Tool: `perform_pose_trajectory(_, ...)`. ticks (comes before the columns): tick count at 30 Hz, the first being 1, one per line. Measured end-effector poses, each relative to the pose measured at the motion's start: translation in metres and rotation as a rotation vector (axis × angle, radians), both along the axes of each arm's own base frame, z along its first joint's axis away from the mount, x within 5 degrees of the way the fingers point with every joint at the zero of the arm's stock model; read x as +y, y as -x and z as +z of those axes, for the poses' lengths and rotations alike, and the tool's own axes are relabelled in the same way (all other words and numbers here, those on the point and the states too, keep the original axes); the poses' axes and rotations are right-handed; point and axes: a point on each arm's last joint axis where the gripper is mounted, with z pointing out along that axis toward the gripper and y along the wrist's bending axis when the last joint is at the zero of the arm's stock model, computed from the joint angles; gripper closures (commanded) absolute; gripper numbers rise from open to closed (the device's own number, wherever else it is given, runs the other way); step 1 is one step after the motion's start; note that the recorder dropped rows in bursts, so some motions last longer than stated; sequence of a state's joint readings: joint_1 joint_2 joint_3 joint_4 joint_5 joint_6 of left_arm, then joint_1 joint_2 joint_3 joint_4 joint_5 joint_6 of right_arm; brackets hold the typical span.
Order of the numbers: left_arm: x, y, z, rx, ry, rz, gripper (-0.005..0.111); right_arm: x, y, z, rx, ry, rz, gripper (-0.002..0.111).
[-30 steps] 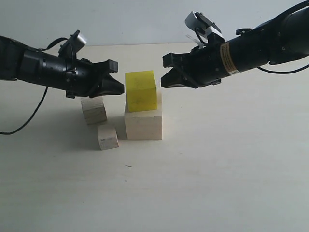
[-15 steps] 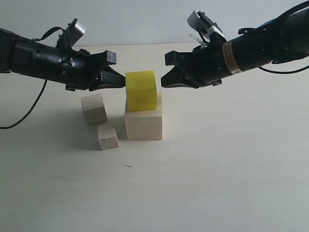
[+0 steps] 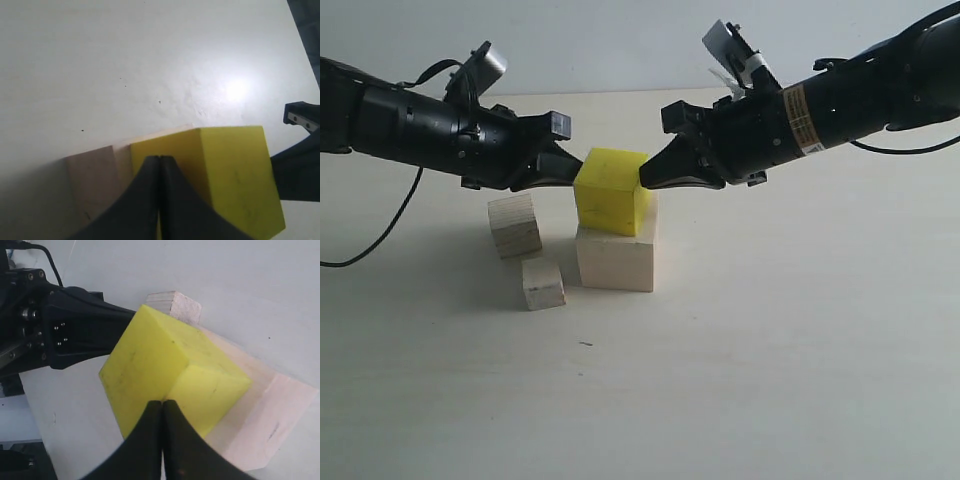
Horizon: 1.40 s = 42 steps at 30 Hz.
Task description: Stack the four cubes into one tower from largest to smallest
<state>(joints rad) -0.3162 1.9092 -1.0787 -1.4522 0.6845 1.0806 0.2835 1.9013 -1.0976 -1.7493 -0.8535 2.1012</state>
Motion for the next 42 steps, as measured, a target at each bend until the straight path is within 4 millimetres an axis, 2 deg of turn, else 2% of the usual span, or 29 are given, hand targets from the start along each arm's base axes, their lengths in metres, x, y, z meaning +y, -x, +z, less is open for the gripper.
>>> perform_pose_trajectory(25, -0.002, 0.006, 0.001, 0.022, 0.004, -0.051, 0.107, -0.003, -0.004, -0.001, -0.016, 0.028, -0.039, 0.108)
perform_pose_trajectory(29, -0.001, 0.008, 0.005, 0.006, -0.002, -0.053, 0.107, -0.003, -0.004, -0.001, -0.015, 0.026, -0.037, 0.108)
perform_pose_trajectory(33, 0.003, 0.009, 0.02, -0.025, 0.012, -0.047, 0.107, -0.003, -0.004, -0.002, -0.01, 0.026, -0.039, 0.108)
perform_pose_trajectory(42, 0.004, 0.011, 0.02, -0.008, 0.001, -0.063, 0.107, -0.003, -0.003, -0.002, -0.003, 0.022, -0.04, 0.108)
